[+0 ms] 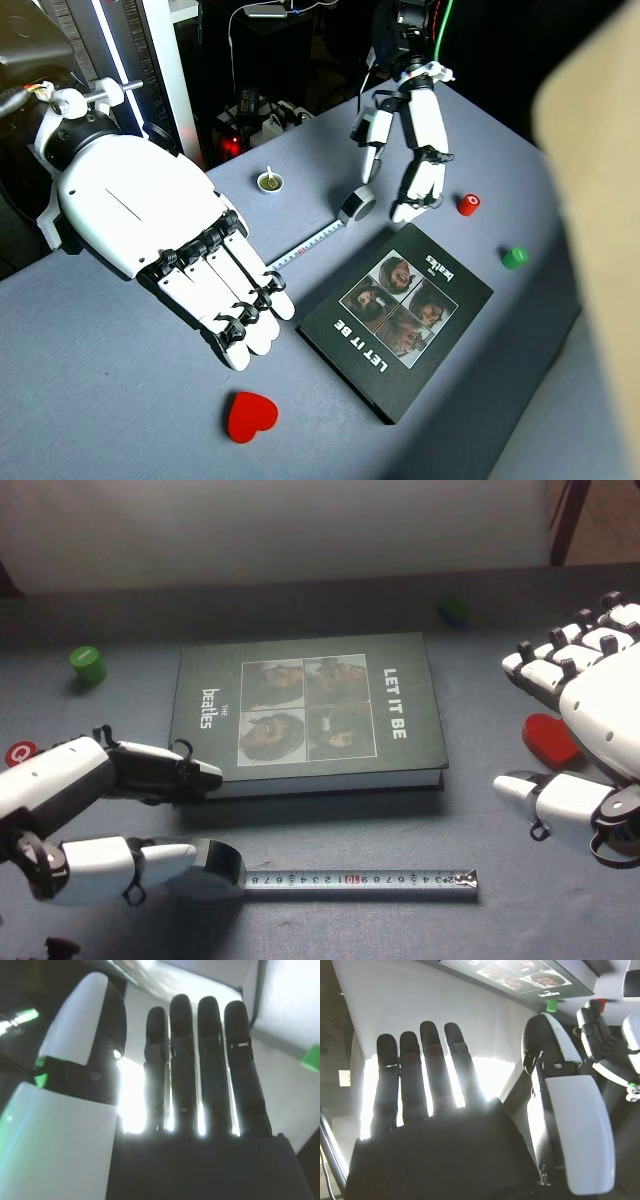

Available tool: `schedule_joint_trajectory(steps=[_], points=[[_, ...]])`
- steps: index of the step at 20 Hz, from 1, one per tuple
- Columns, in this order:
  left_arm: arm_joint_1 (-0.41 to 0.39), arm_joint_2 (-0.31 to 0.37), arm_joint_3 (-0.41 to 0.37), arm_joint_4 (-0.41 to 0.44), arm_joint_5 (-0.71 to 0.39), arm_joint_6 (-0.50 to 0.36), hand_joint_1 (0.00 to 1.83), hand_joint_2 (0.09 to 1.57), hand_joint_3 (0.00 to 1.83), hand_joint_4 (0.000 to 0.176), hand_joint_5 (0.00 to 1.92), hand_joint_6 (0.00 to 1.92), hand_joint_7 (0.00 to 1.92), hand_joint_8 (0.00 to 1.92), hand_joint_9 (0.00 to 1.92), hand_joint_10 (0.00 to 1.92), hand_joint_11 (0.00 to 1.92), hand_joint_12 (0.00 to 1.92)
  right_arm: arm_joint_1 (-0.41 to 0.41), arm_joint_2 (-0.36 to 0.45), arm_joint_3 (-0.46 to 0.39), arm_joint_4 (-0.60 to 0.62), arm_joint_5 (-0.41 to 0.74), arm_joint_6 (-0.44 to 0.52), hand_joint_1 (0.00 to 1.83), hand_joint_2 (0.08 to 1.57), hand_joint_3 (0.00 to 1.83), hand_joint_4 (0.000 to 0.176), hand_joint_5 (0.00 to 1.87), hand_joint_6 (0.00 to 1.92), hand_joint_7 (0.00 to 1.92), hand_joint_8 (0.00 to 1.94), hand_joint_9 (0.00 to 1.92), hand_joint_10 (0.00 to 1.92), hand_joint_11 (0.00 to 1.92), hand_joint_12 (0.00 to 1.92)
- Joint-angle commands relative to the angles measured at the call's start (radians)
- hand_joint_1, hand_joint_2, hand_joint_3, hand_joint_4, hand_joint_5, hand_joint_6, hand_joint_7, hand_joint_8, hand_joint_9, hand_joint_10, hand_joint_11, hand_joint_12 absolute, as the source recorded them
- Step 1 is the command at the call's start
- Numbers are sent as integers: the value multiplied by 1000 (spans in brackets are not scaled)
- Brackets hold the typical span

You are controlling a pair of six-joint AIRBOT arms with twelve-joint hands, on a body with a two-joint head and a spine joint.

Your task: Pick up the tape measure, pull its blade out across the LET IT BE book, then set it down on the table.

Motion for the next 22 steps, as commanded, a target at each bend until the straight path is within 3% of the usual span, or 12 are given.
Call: schedule_joint_trajectory(steps=[1,9,22], points=[[-3,-3,-3,12,-120,-9,988,1133,3,0,676,8,734,3,664,4,348,779,6,6,-2,-85,36,0,131,1245,1,0,209,2,259,4,216,7,0,727],[49,-6,-43,29,-147,18,996,1137,2,0,691,9,751,5,685,8,358,781,6,6,-2,-85,36,-2,187,1224,0,0,192,0,249,0,217,3,0,763],[39,-82,-1,17,-140,103,1005,1135,0,0,679,0,720,0,659,0,333,775,3,6,-2,-85,35,-1,185,1230,1,0,183,5,259,6,233,7,0,779]])
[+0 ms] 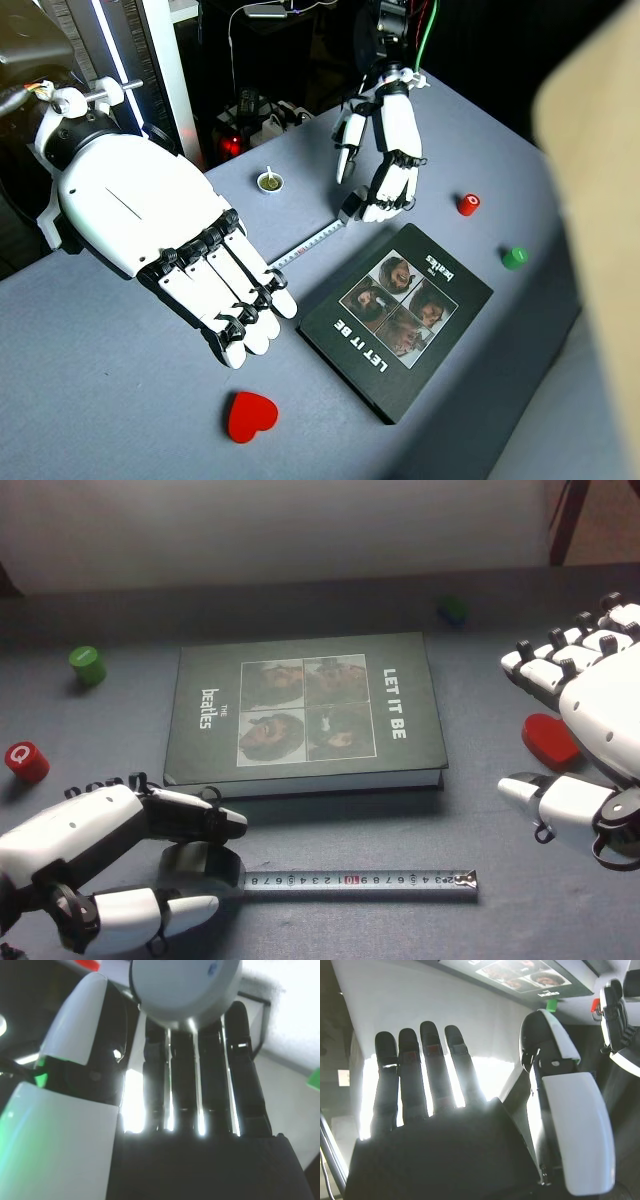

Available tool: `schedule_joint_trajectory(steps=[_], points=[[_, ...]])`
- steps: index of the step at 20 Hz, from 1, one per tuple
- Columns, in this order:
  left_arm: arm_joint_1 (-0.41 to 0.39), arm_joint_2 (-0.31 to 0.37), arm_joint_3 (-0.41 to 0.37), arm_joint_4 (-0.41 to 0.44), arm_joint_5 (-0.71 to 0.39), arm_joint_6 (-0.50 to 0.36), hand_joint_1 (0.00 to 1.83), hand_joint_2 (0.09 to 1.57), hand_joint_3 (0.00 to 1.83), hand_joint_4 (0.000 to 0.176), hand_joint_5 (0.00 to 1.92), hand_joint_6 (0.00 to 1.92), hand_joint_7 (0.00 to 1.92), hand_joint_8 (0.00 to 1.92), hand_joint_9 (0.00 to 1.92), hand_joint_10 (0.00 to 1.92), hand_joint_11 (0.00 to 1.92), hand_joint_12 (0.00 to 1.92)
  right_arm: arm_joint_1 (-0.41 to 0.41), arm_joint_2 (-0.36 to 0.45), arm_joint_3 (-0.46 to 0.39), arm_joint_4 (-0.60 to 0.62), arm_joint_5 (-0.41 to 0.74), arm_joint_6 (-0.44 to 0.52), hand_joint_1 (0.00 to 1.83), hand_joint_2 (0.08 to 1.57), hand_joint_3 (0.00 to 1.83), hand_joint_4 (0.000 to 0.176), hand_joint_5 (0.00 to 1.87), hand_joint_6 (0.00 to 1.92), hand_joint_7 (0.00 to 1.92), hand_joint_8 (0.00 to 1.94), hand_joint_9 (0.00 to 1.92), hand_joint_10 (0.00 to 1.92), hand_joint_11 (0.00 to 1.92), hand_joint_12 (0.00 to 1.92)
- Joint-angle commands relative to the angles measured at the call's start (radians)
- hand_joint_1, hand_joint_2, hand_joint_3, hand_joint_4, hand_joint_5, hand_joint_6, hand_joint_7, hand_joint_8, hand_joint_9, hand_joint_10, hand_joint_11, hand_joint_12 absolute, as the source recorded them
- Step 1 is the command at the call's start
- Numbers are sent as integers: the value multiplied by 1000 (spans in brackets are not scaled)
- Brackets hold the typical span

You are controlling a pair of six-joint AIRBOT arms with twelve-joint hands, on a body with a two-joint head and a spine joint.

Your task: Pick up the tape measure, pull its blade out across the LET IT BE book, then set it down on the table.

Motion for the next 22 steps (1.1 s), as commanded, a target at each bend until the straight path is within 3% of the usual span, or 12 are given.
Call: schedule_joint_trajectory(steps=[1,9,12,18,22], points=[[-8,-7,5,9,-95,3,1006,1135,0,0,678,0,720,0,659,0,333,775,2,6,-2,-85,36,0,185,1230,1,0,183,4,260,5,235,7,0,788],[-12,-42,38,-16,-61,71,1005,1136,0,0,680,3,724,0,658,0,336,782,4,6,-2,-85,33,3,170,1244,3,0,228,6,299,6,275,8,0,901],[-6,-47,45,-41,-54,83,1006,1135,0,0,673,0,725,0,659,0,336,784,4,6,-2,-85,32,3,126,1262,5,0,216,0,258,0,235,1,0,822],[-2,-55,54,-69,-54,127,1019,1138,1,0,681,4,736,4,673,5,339,788,4,6,-2,-85,28,0,168,1250,0,0,238,4,283,3,267,7,0,902],[-2,-68,56,-70,-54,136,1033,1126,0,0,707,5,787,6,731,12,383,818,4,6,-2,-85,26,-2,180,1239,0,0,213,0,254,1,242,0,0,843]])
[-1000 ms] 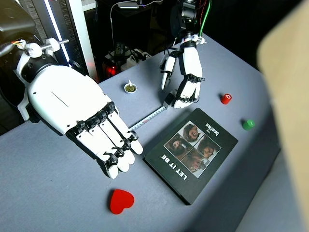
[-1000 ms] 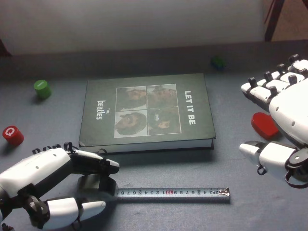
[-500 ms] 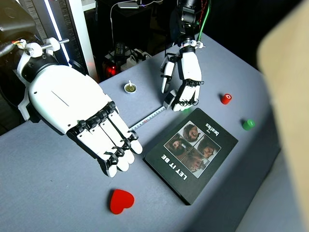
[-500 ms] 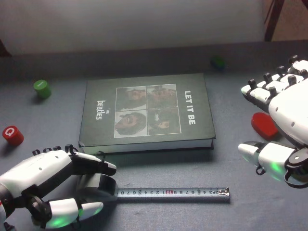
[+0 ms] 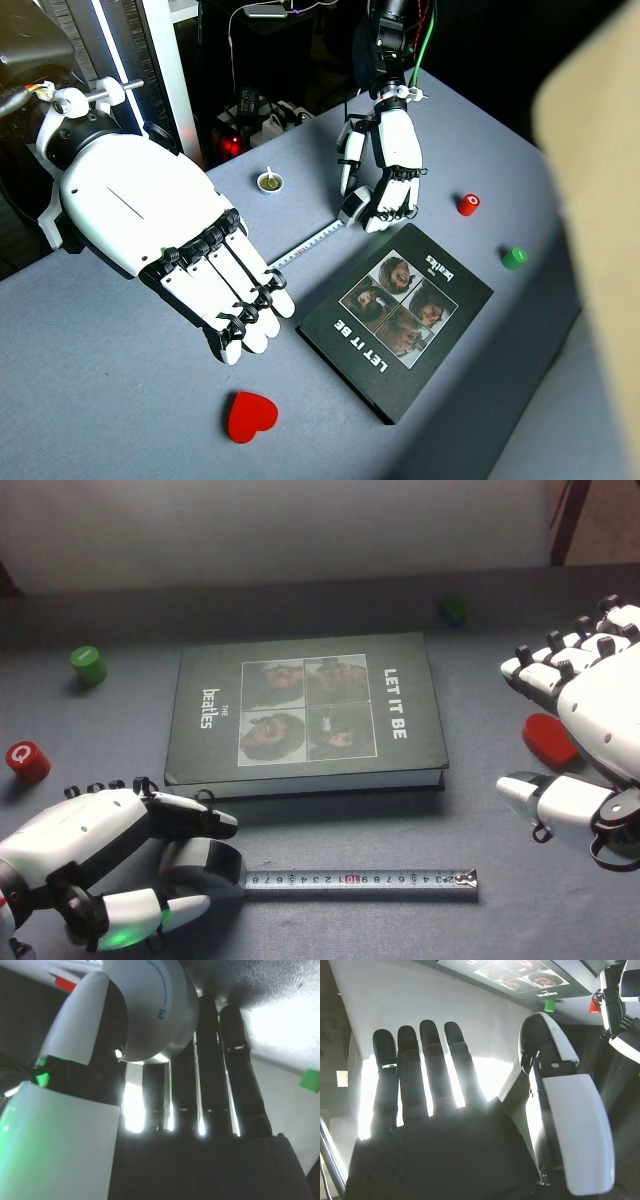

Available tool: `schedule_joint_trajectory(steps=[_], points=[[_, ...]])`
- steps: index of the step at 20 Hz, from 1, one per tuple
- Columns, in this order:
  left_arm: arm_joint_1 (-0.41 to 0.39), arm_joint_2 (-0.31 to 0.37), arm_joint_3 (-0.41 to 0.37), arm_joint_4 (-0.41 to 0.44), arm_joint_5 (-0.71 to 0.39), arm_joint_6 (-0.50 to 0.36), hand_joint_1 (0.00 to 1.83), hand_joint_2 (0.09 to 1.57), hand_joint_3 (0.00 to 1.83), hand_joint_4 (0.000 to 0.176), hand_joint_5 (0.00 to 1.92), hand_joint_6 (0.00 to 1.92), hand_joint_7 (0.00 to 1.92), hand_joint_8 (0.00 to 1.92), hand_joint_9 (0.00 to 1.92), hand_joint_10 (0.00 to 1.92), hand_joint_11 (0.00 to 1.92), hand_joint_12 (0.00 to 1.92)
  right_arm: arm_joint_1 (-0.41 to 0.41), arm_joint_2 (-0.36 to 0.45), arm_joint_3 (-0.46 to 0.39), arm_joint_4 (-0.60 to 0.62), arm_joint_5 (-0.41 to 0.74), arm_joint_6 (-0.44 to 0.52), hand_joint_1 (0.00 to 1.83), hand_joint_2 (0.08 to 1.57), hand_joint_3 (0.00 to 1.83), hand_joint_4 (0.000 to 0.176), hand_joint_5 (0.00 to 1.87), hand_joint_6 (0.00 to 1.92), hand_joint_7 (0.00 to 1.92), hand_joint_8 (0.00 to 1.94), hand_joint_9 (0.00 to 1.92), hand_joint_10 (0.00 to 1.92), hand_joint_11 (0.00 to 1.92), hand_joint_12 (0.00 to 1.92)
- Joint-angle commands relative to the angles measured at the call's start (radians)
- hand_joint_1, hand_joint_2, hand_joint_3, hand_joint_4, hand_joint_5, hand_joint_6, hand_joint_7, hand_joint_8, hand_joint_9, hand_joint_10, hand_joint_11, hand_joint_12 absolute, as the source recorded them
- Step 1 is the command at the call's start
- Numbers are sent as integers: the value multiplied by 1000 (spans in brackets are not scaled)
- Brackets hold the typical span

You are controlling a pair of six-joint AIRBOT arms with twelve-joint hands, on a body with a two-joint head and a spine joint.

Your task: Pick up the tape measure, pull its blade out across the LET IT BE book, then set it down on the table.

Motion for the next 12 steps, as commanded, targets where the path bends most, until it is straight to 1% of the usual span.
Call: schedule_joint_trajectory(steps=[1,2,3,4,5,6,7,8,10,12], points=[[-2,-13,5,-1,-54,-2,1069,1113,0,0,728,9,826,15,798,32,476,864,5,6,-2,-85,28,-6,175,1243,0,0,220,2,269,5,250,3,0,868],[-1,-15,4,-1,-54,4,1110,1108,0,0,801,10,878,10,888,39,605,924,5,6,-2,-85,23,-13,151,1253,4,0,226,4,277,6,257,4,0,883],[0,-16,2,-1,-54,8,1210,1109,2,0,880,796,1045,727,1043,59,780,908,5,6,-2,-85,21,-14,128,1262,7,0,231,5,281,5,260,5,0,890],[2,-16,0,-1,-54,10,1342,1116,0,0,884,843,1004,939,960,983,912,940,6,6,-2,-85,21,-15,121,1265,7,0,233,5,284,6,263,5,0,892],[4,-16,-1,-1,-54,10,1370,1117,0,0,908,802,976,1023,952,1190,981,968,6,7,-2,-85,20,-15,117,1267,5,0,236,4,287,4,265,5,0,901],[7,-16,-2,-1,-54,10,1387,1087,0,0,994,646,1035,943,1035,1180,1021,992,7,7,-2,-85,18,-16,116,1268,5,0,237,4,287,4,266,4,0,902],[10,-16,-3,0,-54,10,1392,1071,0,0,1045,561,1043,916,1077,1153,1032,993,7,7,-2,-85,16,-15,117,1270,4,0,238,3,288,3,267,4,0,892],[11,-16,-3,2,-54,10,1394,1065,0,0,1070,523,1045,903,1097,1131,1041,986,8,7,-2,-85,15,-14,117,1273,4,0,240,4,282,0,265,3,0,889],[11,-16,-5,2,-55,8,1395,1063,0,0,1051,539,1079,849,1096,1136,1044,985,15,6,-2,-85,13,-12,116,1274,3,0,244,4,288,2,266,2,0,872],[0,-5,-14,17,-54,-18,1394,1065,1,0,1031,569,1096,831,1073,1159,1018,1001,27,6,-2,-86,8,-18,128,1271,0,0,248,3,313,7,282,5,0,902]])
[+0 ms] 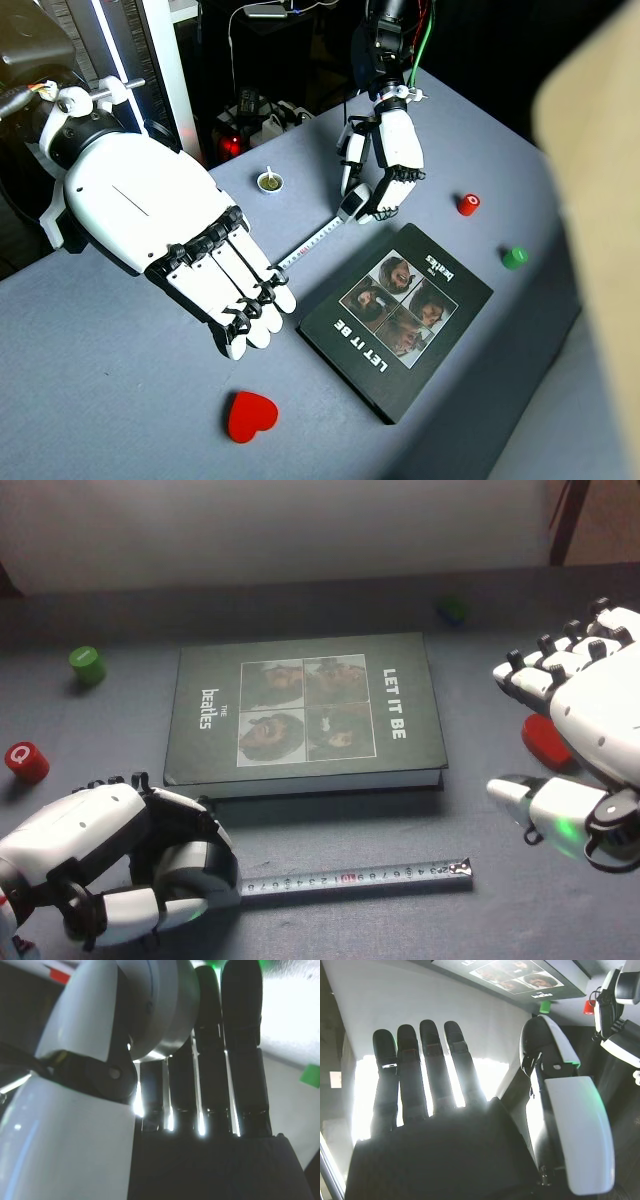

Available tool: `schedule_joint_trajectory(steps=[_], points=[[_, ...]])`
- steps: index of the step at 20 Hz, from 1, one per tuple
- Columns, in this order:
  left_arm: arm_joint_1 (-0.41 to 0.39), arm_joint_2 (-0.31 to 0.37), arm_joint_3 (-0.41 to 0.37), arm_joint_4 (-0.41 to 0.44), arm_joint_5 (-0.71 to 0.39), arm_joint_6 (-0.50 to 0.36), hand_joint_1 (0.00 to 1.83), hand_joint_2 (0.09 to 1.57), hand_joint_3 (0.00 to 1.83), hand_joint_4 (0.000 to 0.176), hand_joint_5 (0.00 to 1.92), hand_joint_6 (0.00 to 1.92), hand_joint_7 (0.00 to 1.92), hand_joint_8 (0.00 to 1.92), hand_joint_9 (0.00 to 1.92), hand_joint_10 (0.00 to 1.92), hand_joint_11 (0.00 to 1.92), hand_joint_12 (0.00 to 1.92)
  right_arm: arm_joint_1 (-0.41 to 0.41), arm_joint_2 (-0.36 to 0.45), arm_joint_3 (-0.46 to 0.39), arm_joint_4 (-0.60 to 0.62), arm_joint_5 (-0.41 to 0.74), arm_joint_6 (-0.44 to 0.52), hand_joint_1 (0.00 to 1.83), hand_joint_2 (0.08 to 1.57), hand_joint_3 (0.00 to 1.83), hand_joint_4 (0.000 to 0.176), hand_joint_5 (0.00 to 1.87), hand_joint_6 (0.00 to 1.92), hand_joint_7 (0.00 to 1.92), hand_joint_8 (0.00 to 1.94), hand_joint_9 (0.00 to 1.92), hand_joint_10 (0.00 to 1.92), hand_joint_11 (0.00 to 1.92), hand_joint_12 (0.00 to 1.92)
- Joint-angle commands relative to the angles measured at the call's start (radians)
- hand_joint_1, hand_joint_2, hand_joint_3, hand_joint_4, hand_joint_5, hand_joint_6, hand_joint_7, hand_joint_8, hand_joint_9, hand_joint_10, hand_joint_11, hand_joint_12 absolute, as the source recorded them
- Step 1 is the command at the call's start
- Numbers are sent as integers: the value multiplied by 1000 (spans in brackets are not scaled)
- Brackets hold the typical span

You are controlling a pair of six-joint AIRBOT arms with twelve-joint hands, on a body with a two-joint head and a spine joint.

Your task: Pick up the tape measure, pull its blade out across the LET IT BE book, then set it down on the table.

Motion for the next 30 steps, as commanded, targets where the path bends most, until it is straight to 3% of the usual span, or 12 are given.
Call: schedule_joint_trajectory(steps=[1,2,4,8,10,14,18,20,25,28,30], points=[[-10,6,-13,36,-34,-24,1394,1066,1,0,1028,572,1097,832,1068,1164,1013,1005,24,4,-2,-86,32,-12,136,1266,0,0,259,6,327,8,294,8,0,922],[-19,16,-21,40,-34,-32,1394,1067,1,0,1029,569,1096,835,1067,1166,1013,1007,30,4,-2,-86,31,-22,145,1262,0,0,266,7,334,8,302,9,0,930],[-60,61,-56,46,-12,-44,1380,1110,0,0,917,775,997,974,967,1257,1003,1021,55,-1,-1,-89,31,-48,146,1263,0,0,271,5,339,5,308,7,0,944],[-181,134,-90,53,57,-53,1381,1105,0,0,934,775,1009,937,967,1268,1013,1049,96,-8,-2,-88,37,-66,213,1242,0,0,284,7,343,4,320,9,0,955],[-232,153,-86,49,100,-52,1382,1100,0,0,957,750,1024,926,961,1265,1003,1067,112,-11,-2,-87,39,-87,356,1199,0,0,338,11,407,10,388,16,14,1023],[-368,168,-25,58,220,-56,1383,1095,0,0,966,748,1035,907,968,1247,1004,1079,158,-24,7,-51,13,-131,747,1119,0,0,467,13,519,7,482,17,76,1033],[-508,169,89,161,381,-94,1383,1096,0,0,963,752,1034,918,963,1241,1011,1081,299,-86,85,160,-52,-229,911,1106,0,0,605,16,677,15,623,28,223,1047],[-522,165,131,196,399,-127,1395,1060,1,0,1065,568,1117,804,1041,1173,1028,1074,324,-135,120,171,-50,-271,941,1103,0,0,651,14,733,16,696,37,307,1070],[-535,158,206,206,420,-159,1397,1057,0,0,1057,568,1123,791,1067,1148,1035,1072,343,-271,245,250,-16,-325,954,1095,0,0,708,15,793,16,771,46,357,1084],[-559,153,210,151,446,-145,1399,1047,0,0,1099,520,1137,759,1081,1120,1051,1055,330,-333,307,260,0,-305,963,1101,0,0,809,23,849,14,818,42,389,1078],[-570,152,210,124,447,-144,1386,1083,0,0,1013,699,1049,893,986,1204,1051,1047,302,-352,311,180,-21,-236,989,1113,3,0,847,26,874,15,848,46,380,1074]])
